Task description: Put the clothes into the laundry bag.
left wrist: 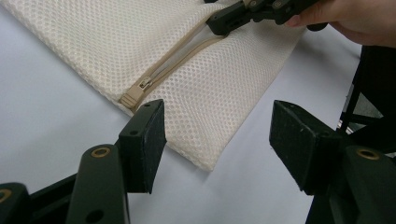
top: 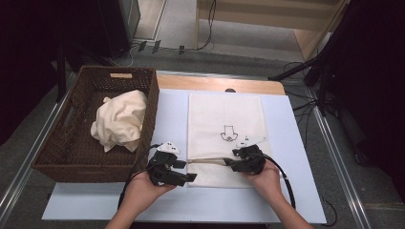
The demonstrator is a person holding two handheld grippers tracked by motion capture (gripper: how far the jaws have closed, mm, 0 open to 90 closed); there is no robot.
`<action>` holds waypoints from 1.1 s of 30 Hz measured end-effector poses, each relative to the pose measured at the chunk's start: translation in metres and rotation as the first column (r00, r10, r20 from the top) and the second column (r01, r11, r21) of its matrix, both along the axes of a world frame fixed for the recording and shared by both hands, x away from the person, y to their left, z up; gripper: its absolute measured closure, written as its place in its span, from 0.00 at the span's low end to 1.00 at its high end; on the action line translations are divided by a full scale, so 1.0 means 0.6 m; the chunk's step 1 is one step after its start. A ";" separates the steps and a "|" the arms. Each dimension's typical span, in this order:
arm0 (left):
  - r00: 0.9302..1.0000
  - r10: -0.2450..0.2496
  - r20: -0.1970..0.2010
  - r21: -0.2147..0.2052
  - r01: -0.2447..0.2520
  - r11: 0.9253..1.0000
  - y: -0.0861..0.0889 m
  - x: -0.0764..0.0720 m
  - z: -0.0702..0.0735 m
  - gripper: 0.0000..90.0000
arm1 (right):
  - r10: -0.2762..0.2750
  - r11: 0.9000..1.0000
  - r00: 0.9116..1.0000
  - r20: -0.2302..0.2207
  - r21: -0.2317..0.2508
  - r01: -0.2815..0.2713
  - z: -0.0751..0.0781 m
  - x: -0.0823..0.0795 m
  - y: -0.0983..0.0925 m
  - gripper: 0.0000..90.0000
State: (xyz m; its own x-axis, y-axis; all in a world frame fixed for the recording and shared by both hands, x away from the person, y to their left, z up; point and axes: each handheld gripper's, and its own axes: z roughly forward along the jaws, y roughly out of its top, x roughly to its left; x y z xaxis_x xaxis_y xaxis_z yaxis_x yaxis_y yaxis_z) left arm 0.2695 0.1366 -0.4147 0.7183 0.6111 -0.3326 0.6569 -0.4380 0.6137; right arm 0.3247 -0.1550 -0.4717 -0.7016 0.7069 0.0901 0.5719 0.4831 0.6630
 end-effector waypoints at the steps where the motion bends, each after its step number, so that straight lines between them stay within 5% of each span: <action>1: 1.000 -0.001 0.000 0.000 0.001 1.000 0.000 0.000 0.000 0.40 | -0.006 1.000 1.000 0.002 0.001 0.006 0.000 -0.001 0.001 0.57; 6: 1.000 -0.002 0.000 0.001 0.002 1.000 -0.001 0.000 0.000 0.40 | -0.024 1.000 0.999 0.031 -0.015 0.025 -0.001 -0.001 0.008 0.66; 12: 1.000 -0.009 -0.005 0.004 0.009 1.000 -0.002 0.001 -0.002 0.40 | -0.046 0.999 0.999 -0.005 0.029 0.046 -0.001 0.016 0.002 0.82; 21: 1.000 -0.010 -0.011 0.003 0.010 1.000 -0.003 0.002 -0.005 0.40 | -0.053 0.994 0.998 -0.028 0.092 0.055 0.015 0.027 -0.007 0.93; 27: 1.000 -0.010 -0.011 -0.006 0.010 1.000 -0.003 0.001 -0.003 0.41 | -0.076 0.985 0.997 0.010 0.153 0.074 0.038 0.020 -0.016 0.94; 33: 1.000 -0.020 -0.014 -0.001 0.020 1.000 -0.003 0.001 -0.004 0.41 | -0.059 0.986 0.995 0.075 0.163 0.046 0.068 0.011 -0.014 0.93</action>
